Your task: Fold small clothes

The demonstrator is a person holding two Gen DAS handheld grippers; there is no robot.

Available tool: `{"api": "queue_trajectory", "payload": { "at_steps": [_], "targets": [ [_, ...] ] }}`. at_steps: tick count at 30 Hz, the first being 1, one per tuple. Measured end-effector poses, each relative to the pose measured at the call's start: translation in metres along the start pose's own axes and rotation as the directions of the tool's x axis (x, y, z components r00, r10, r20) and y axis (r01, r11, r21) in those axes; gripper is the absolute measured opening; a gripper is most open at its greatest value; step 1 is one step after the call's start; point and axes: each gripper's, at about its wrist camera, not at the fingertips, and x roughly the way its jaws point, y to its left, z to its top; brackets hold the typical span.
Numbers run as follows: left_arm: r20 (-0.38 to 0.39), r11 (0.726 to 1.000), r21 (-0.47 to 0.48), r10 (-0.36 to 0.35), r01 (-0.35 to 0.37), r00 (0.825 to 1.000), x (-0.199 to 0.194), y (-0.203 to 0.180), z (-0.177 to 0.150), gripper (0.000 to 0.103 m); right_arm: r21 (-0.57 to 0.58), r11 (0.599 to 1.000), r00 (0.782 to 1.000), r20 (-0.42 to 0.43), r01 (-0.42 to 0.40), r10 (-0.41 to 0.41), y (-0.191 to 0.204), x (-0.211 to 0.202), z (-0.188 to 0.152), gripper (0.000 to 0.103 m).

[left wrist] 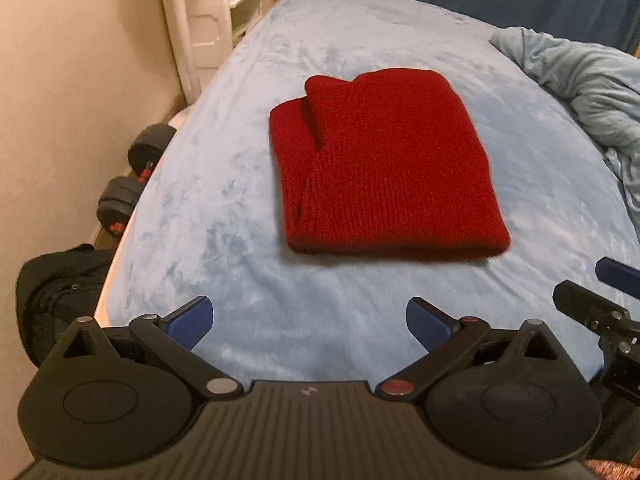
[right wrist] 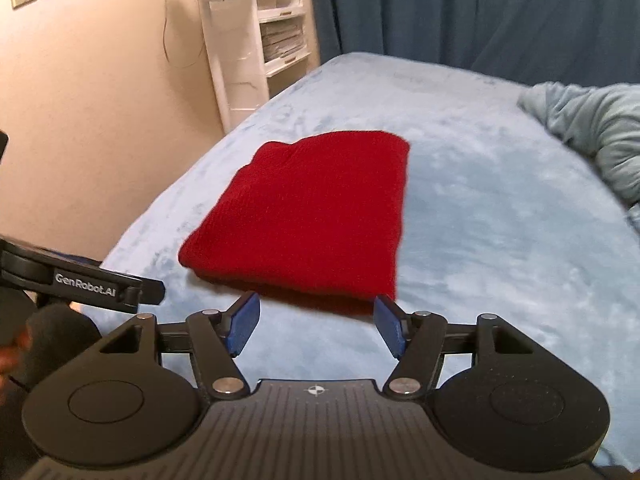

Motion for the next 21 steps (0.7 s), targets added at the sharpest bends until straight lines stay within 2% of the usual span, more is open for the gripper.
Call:
{"api": "queue_trajectory", "payload": {
  "at_steps": [7,21],
  "targets": [
    [0.02,1.0,0.011,-0.008,0.008,1.0,-0.018,-0.009,-0.013,0.103,0.05,0.999,1.0,-0.014,-0.01,0.011,-0.006,-0.015,-0.019,0.065],
    [0.011,1.0,0.013,-0.01,0.01,1.0,-0.02,-0.015,-0.014,0.103,0.089,0.996,1.0,-0.026,-0.013,0.015,-0.015,-0.008,-0.021,0.065]
  ]
}}
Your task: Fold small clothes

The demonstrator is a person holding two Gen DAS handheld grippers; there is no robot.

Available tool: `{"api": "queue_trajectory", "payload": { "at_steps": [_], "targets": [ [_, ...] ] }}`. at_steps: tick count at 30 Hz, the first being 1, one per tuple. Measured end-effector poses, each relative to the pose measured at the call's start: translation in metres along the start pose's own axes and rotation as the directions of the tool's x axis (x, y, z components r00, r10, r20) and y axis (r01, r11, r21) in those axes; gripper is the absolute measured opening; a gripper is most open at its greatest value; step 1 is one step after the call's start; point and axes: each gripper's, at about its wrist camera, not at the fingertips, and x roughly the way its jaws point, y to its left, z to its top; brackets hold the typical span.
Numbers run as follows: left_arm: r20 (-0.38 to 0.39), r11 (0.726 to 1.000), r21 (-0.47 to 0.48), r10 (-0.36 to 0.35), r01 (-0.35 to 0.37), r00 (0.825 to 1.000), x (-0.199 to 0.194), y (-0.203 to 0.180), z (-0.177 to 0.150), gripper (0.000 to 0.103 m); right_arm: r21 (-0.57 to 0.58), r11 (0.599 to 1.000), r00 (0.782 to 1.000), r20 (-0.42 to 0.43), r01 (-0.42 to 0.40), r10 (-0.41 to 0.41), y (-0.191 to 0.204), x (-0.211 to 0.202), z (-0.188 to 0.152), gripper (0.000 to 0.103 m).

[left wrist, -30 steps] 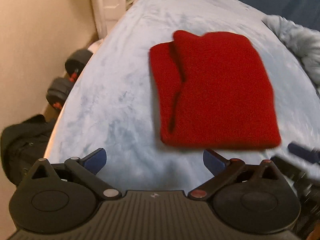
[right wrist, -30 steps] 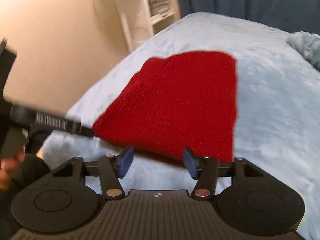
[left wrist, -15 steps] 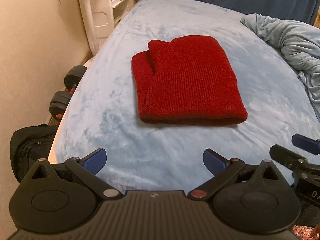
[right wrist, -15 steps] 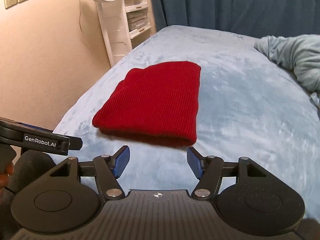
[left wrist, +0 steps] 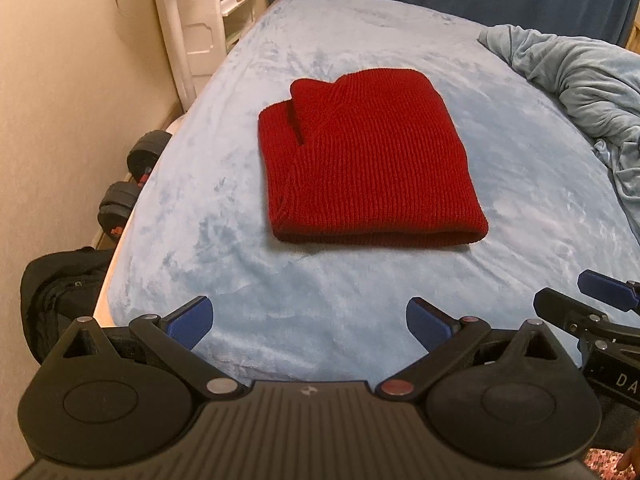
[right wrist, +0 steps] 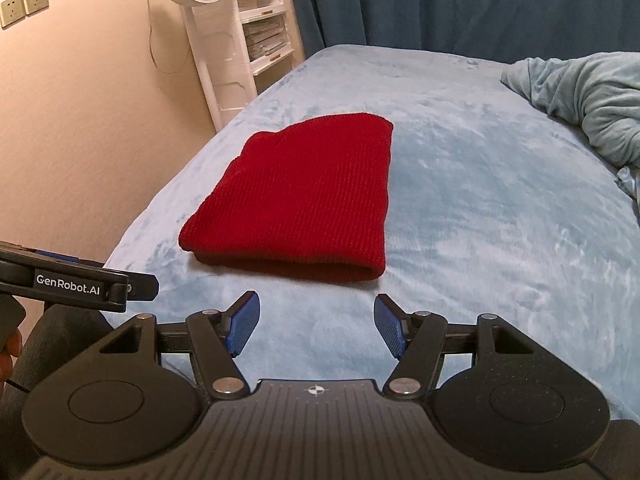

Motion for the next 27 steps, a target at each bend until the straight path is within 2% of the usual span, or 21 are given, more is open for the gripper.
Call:
{"api": "queue_trajectory", "payload": {
  "at_steps": [27],
  "targets": [
    [-0.078,1.0,-0.013,0.004,-0.005,0.997,0.038,-0.004,0.011,0.103,0.053,0.999,0.996,-0.09,0.001,0.003,-0.018,0.04,0.0,0.065]
  ]
}}
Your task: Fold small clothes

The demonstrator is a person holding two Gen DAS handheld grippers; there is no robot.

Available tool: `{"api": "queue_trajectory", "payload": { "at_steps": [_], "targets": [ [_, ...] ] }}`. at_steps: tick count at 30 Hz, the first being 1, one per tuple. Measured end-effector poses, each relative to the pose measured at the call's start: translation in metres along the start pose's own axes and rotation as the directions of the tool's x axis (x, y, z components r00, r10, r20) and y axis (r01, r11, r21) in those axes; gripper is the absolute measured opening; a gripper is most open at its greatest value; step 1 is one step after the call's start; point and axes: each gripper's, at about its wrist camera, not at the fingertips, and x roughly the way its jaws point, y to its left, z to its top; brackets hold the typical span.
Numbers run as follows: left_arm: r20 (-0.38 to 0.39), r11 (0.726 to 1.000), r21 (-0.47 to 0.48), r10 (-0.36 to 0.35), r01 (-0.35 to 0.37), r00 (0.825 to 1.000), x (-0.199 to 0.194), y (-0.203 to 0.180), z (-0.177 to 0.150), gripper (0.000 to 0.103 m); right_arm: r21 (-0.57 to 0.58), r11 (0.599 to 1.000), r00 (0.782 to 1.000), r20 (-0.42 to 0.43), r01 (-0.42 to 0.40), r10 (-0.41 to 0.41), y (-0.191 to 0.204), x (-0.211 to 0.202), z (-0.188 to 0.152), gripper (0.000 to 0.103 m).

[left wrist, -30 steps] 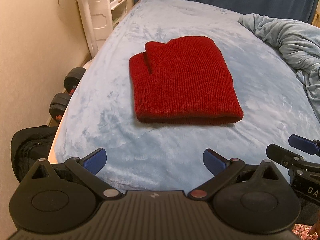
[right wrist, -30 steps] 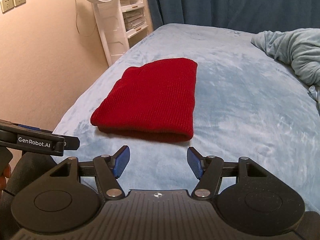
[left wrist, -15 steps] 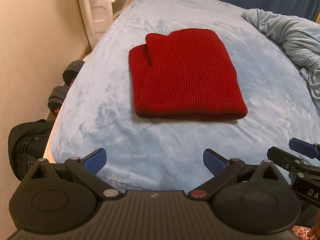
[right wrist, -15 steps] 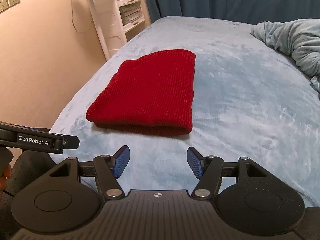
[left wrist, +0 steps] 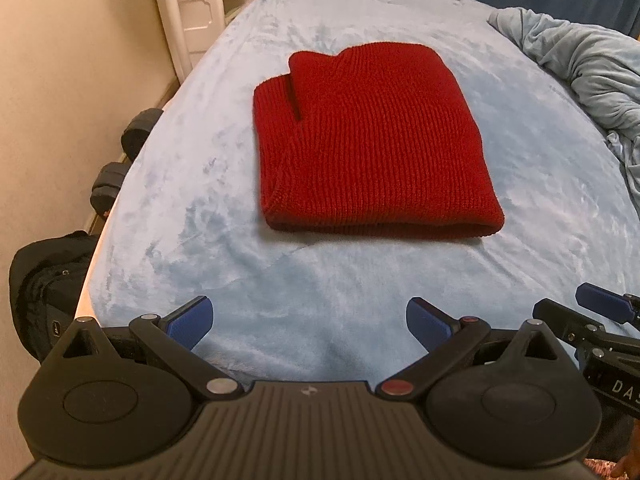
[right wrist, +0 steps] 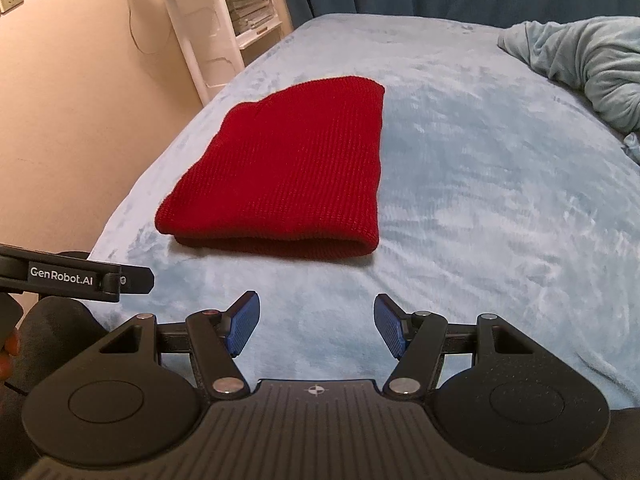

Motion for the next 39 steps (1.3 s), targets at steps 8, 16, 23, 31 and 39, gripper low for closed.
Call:
{"api": "queue_trajectory", "payload": {
  "at_steps": [8,16,23,31,39],
  "targets": [
    [0.015,0.972,-0.175,-0.159,0.159,0.987,0.02,0.018,0.009,0.103,0.112,0.991,0.997,-0.028,-0.066,0.07,-0.033,0.022,0.029,0.067],
    [0.063,0.811,-0.507,-0.304,0.293,0.951,0.073,0.051,0.019,0.103,0.317,0.931,0.984,0.041,-0.178,0.174,-0.111,0.091,0.161,0.082],
    [0.044,0.67,-0.694,-0.325,0.263,0.945,0.13,0.074,0.037,0.103,0.449,0.882,0.982,-0.05,-0.142,0.183,-0.137,0.225,0.268,0.083],
    [0.057,0.673,-0.705,-0.263,0.226,0.963,0.147,0.094,0.056,0.049,0.313,0.935,0.932,-0.258,-0.168,0.254,-0.105,0.339,0.298,0.044],
    [0.021,0.886,-0.395,-0.256,0.243,0.966,0.186,0.1,0.202,0.037,0.46,0.881,0.984,-0.074,-0.109,0.16,-0.176,0.239,0.208,0.02]
  ]
}}
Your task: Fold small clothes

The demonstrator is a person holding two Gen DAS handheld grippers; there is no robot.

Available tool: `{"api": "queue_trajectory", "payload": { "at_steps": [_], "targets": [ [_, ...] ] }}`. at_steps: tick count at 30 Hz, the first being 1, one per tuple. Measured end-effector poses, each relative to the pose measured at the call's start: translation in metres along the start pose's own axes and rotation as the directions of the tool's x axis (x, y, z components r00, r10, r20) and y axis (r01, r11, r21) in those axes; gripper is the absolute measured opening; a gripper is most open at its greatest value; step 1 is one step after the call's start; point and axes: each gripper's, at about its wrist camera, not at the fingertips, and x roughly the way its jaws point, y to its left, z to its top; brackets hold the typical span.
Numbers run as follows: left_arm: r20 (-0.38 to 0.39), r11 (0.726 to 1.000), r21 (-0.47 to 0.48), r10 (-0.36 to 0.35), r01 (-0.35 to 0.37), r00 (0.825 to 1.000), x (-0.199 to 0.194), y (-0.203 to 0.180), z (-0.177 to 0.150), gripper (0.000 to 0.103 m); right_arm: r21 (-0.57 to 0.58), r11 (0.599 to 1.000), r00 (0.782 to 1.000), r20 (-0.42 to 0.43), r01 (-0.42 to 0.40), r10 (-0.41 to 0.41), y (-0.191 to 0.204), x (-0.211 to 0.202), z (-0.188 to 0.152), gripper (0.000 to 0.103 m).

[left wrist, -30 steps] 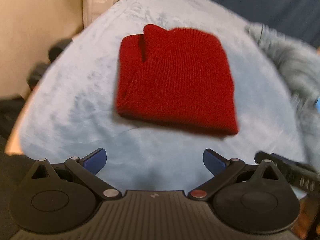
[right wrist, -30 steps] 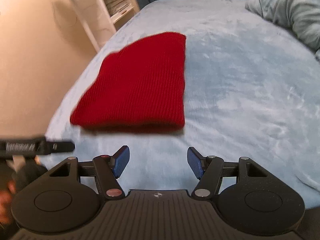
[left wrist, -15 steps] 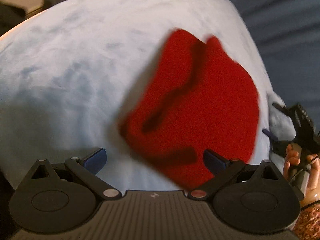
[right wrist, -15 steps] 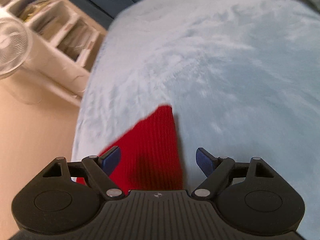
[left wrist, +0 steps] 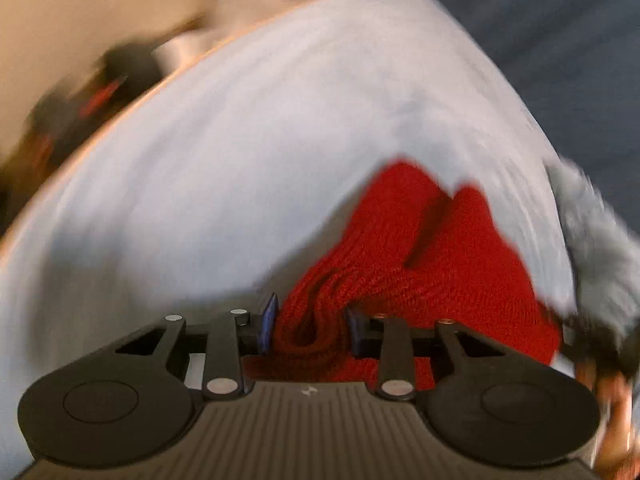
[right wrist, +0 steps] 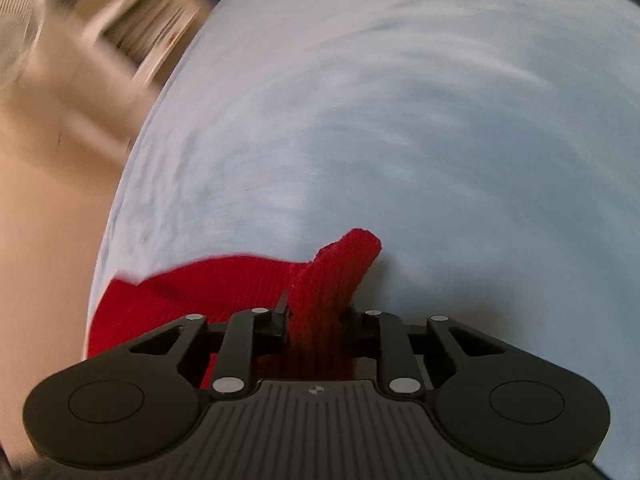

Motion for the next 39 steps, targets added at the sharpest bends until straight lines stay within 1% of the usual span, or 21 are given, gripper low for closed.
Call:
{"api": "queue_trajectory", "payload": {
  "at_steps": [2,4,5,6,8,10,14,18,21,23,25,27,28,29,30,31,32,34,35,36,39],
  "targets": [
    [-0.025,0.981,0.194,-0.005,0.009,1.0,0.026,-0.044,0.049,0.037,0.225,0.973,0.996,0.086,-0.054,0.036,-0.047,-0.038,-0.066,0.02],
    [-0.06,0.94,0.341,0.01,0.011,0.998,0.051,-0.086,0.073,0.037,0.4,0.908,0.983,0.173,-0.124,0.059,-0.07,-0.06,-0.133,0.02],
    [-0.073,0.92,0.391,0.016,0.014,0.997,0.061,-0.104,0.079,0.037,0.452,0.879,0.975,0.214,-0.151,0.058,-0.073,-0.066,-0.16,0.02],
    [-0.077,0.902,0.433,0.027,0.009,0.997,0.067,-0.121,0.08,0.037,0.476,0.865,0.97,0.237,-0.158,0.047,-0.071,-0.068,-0.178,0.02],
    [-0.061,0.873,0.487,0.05,-0.014,0.997,0.07,-0.139,0.076,0.037,0.495,0.855,0.963,0.267,-0.156,0.021,-0.066,-0.07,-0.198,0.02],
    [-0.053,0.871,0.491,0.059,-0.026,0.997,0.068,-0.135,0.071,0.038,0.463,0.876,0.964,0.266,-0.134,0.007,-0.061,-0.069,-0.193,0.02],
    [-0.069,0.894,0.447,0.02,0.013,0.997,0.061,-0.117,0.073,0.038,0.452,0.884,0.968,0.251,-0.121,0.004,-0.053,-0.075,-0.187,0.018],
    [-0.051,0.877,0.48,0.044,-0.014,0.998,0.06,-0.125,0.071,0.038,0.445,0.89,0.965,0.261,-0.099,-0.023,-0.041,-0.078,-0.19,0.015],
    [-0.069,0.901,0.433,0.024,0.009,0.997,0.058,-0.115,0.075,0.037,0.421,0.903,0.966,0.258,-0.084,-0.03,-0.042,-0.075,-0.189,0.016],
    [-0.074,0.913,0.406,-0.009,0.038,0.997,0.046,-0.103,0.073,0.035,0.43,0.898,0.97,0.241,-0.09,-0.018,-0.046,-0.074,-0.181,0.018],
    [-0.07,0.913,0.406,-0.015,0.042,0.997,0.044,-0.094,0.074,0.037,0.419,0.904,0.97,0.242,-0.082,-0.024,-0.049,-0.077,-0.177,0.026],
    [-0.058,0.921,0.389,0.051,-0.025,0.997,0.055,-0.09,0.078,0.06,0.406,0.912,0.967,0.251,-0.058,-0.051,-0.047,-0.077,-0.174,0.04],
    [-0.018,0.919,0.382,0.11,-0.095,0.994,0.059,-0.089,0.08,0.085,0.4,0.916,0.967,0.243,-0.027,-0.078,-0.046,-0.079,-0.171,0.042],
    [0.037,0.907,0.382,0.176,-0.176,0.984,0.062,-0.088,0.082,0.102,0.397,0.918,0.965,0.241,-0.004,-0.1,-0.044,-0.08,-0.169,0.046],
    [0.079,0.899,0.375,0.211,-0.225,0.974,0.063,-0.087,0.084,0.103,0.391,0.92,0.963,0.248,-0.003,-0.102,-0.044,-0.083,-0.167,0.047],
    [0.104,0.901,0.356,0.225,-0.248,0.969,0.061,-0.083,0.085,0.103,0.378,0.926,0.963,0.252,-0.004,-0.099,-0.043,-0.086,-0.165,0.047],
    [0.101,0.917,0.324,0.213,-0.234,0.972,0.056,-0.077,0.087,0.103,0.361,0.933,0.963,0.255,-0.008,-0.09,-0.043,-0.089,-0.162,0.049],
    [0.062,0.949,0.271,0.152,-0.163,0.986,0.041,-0.064,0.081,0.103,0.347,0.938,0.962,0.265,-0.026,-0.071,-0.047,-0.092,-0.156,0.055],
    [0.049,0.959,0.257,0.11,-0.119,0.993,0.03,-0.056,0.074,0.103,0.346,0.937,0.96,0.274,-0.038,-0.063,-0.05,-0.093,-0.152,0.062],
    [0.04,0.966,0.245,0.074,-0.082,0.996,0.02,-0.051,0.064,0.103,0.347,0.936,0.96,0.276,-0.053,-0.048,-0.054,-0.093,-0.148,0.069],
    [-0.025,0.979,0.199,-0.04,0.044,0.999,-0.009,-0.03,0.016,0.103,0.378,0.914,0.971,0.23,-0.147,0.061,-0.067,-0.085,-0.139,0.075]
  ]
}}
